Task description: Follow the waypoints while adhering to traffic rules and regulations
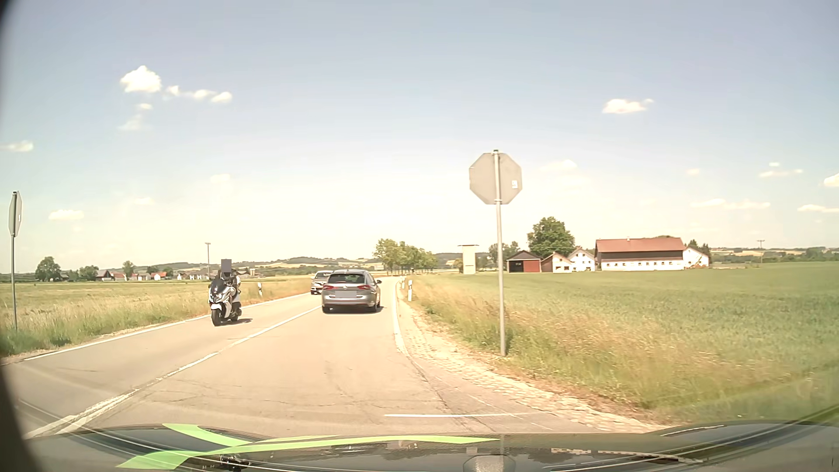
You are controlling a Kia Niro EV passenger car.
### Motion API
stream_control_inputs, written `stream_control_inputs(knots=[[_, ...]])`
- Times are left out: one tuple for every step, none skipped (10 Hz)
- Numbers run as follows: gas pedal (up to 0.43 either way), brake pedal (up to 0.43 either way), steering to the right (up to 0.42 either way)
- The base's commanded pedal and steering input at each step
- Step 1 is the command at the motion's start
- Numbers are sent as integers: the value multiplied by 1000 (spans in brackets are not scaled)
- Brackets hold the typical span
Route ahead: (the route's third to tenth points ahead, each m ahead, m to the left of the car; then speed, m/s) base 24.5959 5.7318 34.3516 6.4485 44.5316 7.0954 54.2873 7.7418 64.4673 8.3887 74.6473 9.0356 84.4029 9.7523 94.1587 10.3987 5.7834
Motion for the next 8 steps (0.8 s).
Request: stream_control_inputs(knots=[[228,0,-186],[228,0,-158],[228,0,-144],[240,0,-137],[248,0,-129],[248,0,-117],[248,0,-104],[248,0,-89]])
